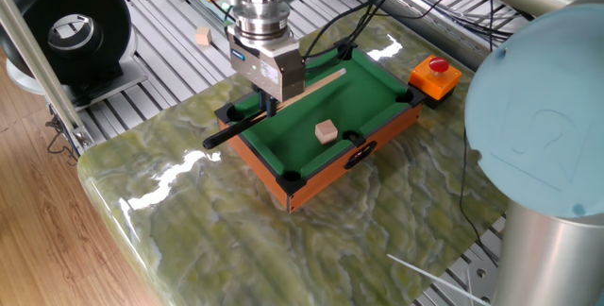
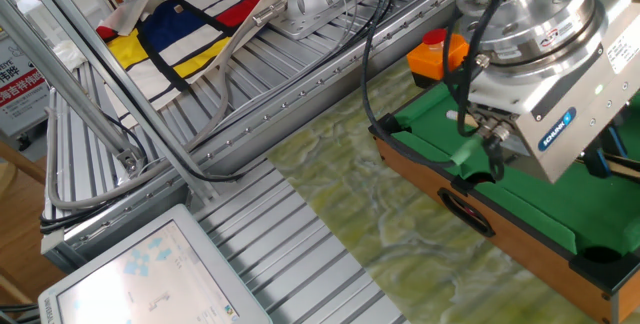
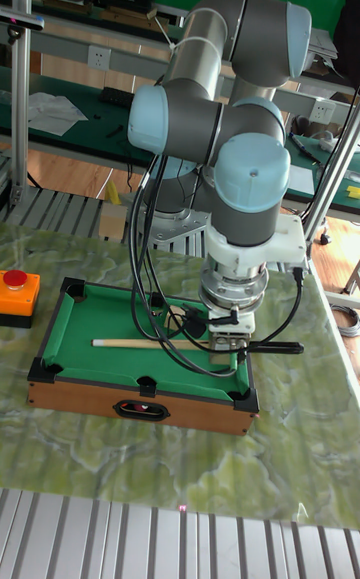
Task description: Hit the pool ball
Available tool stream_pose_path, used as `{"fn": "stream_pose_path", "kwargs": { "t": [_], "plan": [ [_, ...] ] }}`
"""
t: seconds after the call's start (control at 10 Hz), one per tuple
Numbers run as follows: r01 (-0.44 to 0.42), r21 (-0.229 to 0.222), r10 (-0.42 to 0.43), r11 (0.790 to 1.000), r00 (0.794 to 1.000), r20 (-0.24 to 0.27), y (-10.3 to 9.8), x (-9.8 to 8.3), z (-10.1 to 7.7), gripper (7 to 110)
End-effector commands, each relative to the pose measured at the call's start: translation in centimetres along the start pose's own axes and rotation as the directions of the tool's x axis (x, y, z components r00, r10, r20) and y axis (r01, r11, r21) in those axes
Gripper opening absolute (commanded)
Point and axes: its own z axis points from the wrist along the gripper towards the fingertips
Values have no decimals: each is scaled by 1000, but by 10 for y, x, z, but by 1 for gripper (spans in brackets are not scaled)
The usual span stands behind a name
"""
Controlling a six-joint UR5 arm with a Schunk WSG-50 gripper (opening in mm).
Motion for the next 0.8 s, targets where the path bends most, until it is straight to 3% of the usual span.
{"fn": "stream_pose_path", "kwargs": {
  "t": [0.0, 0.2, 0.7],
  "plan": [
    [-7, 13, 8, 1000, 1000, -22, -3, 8, 2, 7],
    [-5, 37, 6, 999, 1000, -11, -8, 5, 4, 7],
    [-30, 42, 30, 999, 1000, -3, -11, 4, 1, 7]
  ]
}}
